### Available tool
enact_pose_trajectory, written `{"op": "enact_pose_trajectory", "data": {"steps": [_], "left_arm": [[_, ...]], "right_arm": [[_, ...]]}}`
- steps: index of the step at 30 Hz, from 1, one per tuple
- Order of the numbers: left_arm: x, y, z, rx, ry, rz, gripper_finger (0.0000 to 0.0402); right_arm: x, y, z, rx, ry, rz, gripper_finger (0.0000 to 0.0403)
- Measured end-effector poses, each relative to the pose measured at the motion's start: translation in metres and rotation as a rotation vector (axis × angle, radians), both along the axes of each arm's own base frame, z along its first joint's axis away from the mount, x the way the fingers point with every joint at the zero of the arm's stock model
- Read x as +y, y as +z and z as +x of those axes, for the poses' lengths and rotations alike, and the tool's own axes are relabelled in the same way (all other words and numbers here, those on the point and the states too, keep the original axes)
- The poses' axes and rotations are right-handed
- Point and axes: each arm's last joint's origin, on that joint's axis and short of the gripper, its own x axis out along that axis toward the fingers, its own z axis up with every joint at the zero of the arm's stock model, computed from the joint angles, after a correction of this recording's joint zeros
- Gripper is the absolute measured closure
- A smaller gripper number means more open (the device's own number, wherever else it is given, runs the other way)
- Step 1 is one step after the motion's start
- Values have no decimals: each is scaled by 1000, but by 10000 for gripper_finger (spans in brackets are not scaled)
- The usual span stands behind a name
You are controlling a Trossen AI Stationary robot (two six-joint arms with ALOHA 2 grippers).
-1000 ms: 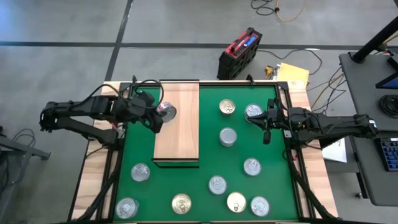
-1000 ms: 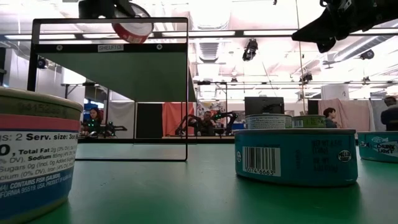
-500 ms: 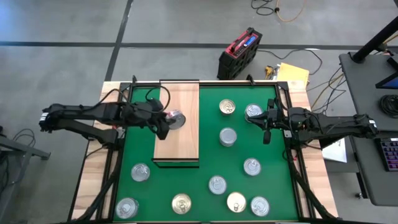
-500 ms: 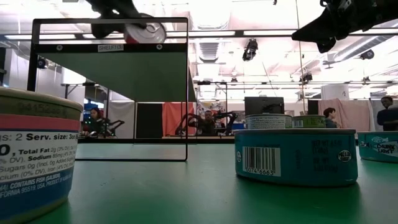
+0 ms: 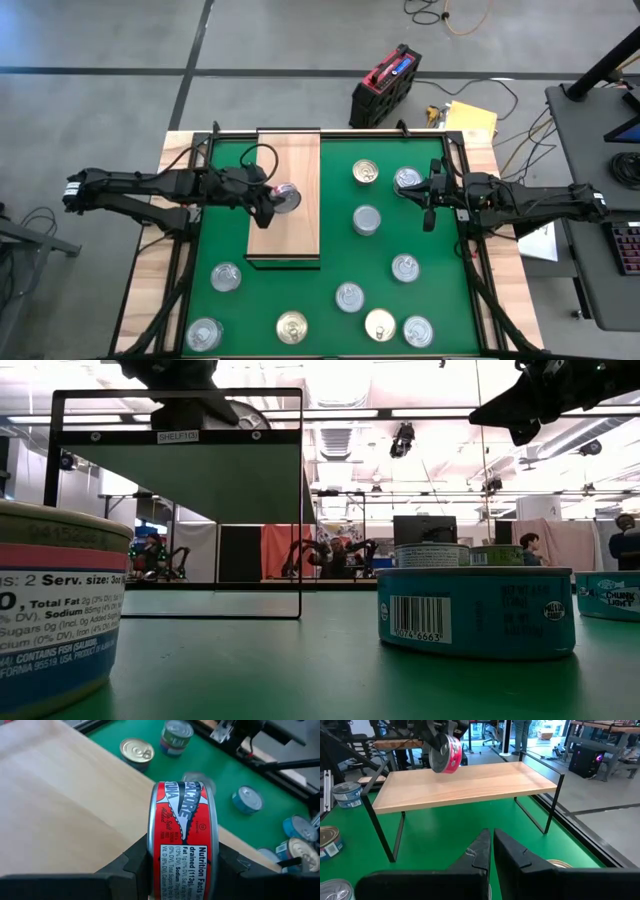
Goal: Stack canned seafood by type on shelf
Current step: Put the red tuna can on the shelf
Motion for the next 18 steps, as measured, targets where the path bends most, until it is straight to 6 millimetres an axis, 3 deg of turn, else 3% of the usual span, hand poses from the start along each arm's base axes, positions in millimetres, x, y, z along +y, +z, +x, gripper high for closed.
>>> {"op": "enact_pose_trajectory", "data": {"steps": [18], "left_arm": [[11, 4, -1, -24, -27, 21, 282]], "right_arm": [[0, 0, 0, -3, -5, 13, 390]]}}
